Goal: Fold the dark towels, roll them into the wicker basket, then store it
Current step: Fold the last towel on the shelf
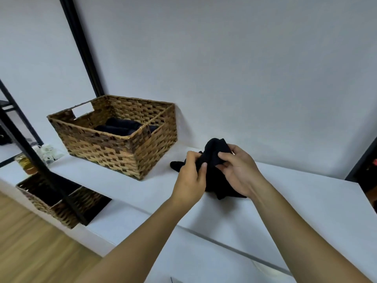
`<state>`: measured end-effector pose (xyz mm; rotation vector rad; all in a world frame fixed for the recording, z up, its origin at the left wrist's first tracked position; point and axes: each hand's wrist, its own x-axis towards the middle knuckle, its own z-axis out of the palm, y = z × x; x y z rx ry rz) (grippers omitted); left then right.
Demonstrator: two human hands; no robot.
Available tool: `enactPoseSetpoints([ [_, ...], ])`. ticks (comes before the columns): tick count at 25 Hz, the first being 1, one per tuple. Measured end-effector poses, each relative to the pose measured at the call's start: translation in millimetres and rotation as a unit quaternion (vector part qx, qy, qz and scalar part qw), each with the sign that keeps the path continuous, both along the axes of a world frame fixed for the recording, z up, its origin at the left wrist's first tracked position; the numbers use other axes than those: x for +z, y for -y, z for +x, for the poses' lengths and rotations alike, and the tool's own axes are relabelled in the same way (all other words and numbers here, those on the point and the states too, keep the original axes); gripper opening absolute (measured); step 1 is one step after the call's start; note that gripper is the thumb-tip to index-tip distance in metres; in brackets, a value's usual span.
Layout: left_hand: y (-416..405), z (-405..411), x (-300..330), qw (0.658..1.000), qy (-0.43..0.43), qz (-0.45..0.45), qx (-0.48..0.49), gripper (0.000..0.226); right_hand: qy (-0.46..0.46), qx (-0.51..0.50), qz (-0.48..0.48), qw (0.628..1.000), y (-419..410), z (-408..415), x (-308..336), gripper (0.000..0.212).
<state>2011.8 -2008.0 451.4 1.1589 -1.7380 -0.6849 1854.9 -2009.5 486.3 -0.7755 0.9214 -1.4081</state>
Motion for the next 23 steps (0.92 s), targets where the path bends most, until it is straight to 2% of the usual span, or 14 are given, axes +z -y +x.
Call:
enactPoseSetpoints([
  [2,-2,7,3,0.999,-0.047,0.012,0.006,0.007,-0.038,-0.024,-0.015,0.999,-1,10,-2,0.015],
  [7,-4,18,17,0.974,-0.193,0.113,0.033,0.03,-0.128,-0.066,-0.052,0.988,-3,32,2,0.01],
  [10,-7,21,22,0.934,-0.293,0.197,0.06,0.03,-0.191,-0.044,-0.082,0.977,-8,51,0,0.01],
  [13,-10,33,27,0.877,-0.404,0.259,-0.008,0.005,-0.222,-0.029,-0.094,0.97,-13,66,-9,0.011],
  [14,-11,40,27,0.875,-0.405,0.261,-0.043,0.023,-0.223,-0.038,-0.093,0.97,-12,69,-11,0.011],
  [15,-12,46,26,0.887,-0.379,0.254,-0.065,0.038,-0.215,-0.05,-0.088,0.971,-12,71,-11,0.01],
  [16,-11,51,24,0.919,-0.315,0.23,-0.065,0.047,-0.201,-0.06,-0.081,0.974,-11,73,-11,0.008],
  [18,-11,58,18,0.973,-0.186,0.123,-0.059,0.056,-0.182,-0.069,-0.07,0.978,-9,75,-12,0.007],
  [19,-11,60,16,0.987,-0.136,0.061,-0.06,0.06,-0.177,-0.07,-0.063,0.98,-9,75,-12,0.007],
  [21,-10,65,12,0.996,-0.054,-0.026,-0.068,0.061,-0.163,-0.071,-0.049,0.983,-6,76,-12,0.007],
  [23,-10,69,13,0.995,0.0,-0.082,-0.053,0.049,-0.141,-0.072,-0.031,0.987,-5,77,-13,0.006],
])
